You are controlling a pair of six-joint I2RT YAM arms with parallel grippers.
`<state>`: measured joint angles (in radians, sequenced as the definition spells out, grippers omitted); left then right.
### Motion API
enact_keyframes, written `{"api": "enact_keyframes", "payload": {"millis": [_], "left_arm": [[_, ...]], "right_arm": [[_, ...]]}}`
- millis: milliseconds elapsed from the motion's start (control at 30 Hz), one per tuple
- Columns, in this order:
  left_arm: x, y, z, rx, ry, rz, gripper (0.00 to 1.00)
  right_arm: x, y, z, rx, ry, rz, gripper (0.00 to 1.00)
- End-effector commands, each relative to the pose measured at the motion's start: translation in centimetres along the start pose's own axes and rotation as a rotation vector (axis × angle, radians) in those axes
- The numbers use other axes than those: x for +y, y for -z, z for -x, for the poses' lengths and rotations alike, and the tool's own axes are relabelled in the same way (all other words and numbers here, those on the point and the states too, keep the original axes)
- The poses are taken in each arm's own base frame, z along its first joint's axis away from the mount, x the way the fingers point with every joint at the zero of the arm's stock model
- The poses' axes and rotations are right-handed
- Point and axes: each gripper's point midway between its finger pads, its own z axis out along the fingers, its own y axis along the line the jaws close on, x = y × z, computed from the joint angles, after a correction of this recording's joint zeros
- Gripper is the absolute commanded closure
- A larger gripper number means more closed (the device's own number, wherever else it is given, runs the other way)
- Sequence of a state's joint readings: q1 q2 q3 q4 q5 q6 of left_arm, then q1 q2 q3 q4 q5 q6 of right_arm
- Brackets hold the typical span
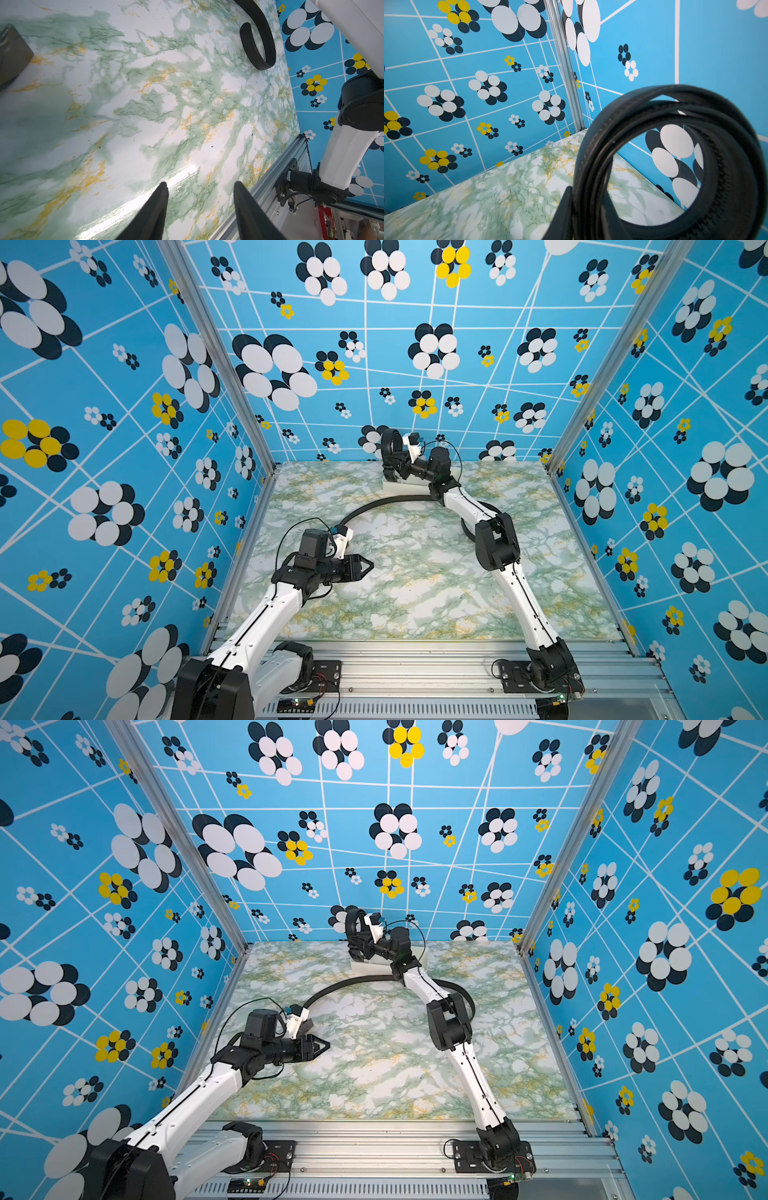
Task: Place the belts into the storage roll
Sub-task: Place the belt in the container.
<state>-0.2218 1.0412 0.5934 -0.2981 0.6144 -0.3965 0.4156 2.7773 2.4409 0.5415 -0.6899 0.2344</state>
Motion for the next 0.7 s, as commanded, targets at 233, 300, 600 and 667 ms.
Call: {"api": "enact_keyframes", "payload": {"millis": [233, 300, 600, 667], "left_arm": [[0.4, -0.4, -0.5, 0.0, -0.008, -0.012, 0.46], [0.5, -0.5, -0.4, 0.0, -0.007, -0.01, 0.46], [1.0, -0.1, 1.9, -0.059, -0.04, 0.047, 0.46], [0.6, 0.4, 4.9, -0.16, -0.044, 0.031, 0.46]], "right_arm": [[-1.5, 0.5, -2.4, 0.021, 0.046, -0.001, 1.0], [-1.6, 0.5, -2.7, 0.025, 0.037, -0.002, 1.0], [0.1, 0.7, -2.8, 0.032, 0.008, 0.088, 1.0], [0.4, 0.8, -2.8, 0.04, 0.006, 0.101, 1.0]]}}
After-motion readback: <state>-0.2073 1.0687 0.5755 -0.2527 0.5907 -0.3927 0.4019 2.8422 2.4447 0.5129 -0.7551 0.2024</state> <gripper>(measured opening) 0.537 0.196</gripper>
